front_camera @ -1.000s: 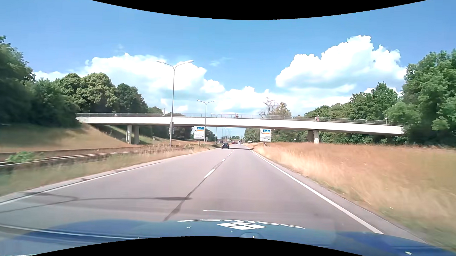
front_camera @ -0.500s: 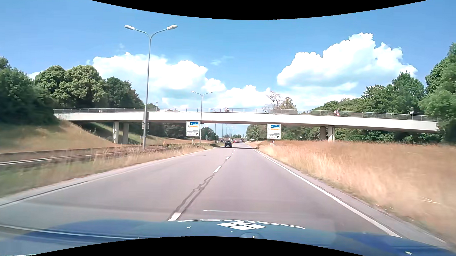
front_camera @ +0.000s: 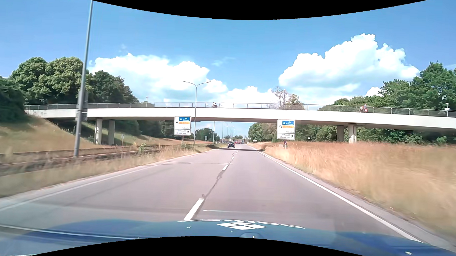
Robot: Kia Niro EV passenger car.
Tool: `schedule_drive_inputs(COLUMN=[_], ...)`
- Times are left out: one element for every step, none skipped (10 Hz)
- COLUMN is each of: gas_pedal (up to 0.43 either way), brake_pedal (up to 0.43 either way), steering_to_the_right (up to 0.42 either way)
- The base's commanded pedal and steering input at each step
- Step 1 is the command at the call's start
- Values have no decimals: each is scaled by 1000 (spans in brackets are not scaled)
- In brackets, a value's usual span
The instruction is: Follow the waypoints while adhering to traffic rules and regulations
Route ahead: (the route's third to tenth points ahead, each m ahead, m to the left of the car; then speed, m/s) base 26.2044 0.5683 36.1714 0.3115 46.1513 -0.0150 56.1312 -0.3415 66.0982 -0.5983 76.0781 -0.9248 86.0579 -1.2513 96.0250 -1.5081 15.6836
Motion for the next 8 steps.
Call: schedule_drive_inputs(gas_pedal=[177, 177, 177, 177, 177, 177, 177, 177], brake_pedal=[0, 0, 0, 0, 0, 0, 0, 0], steering_to_the_right=[-6, -5, -3, -2, -2, -2, -2, -2])
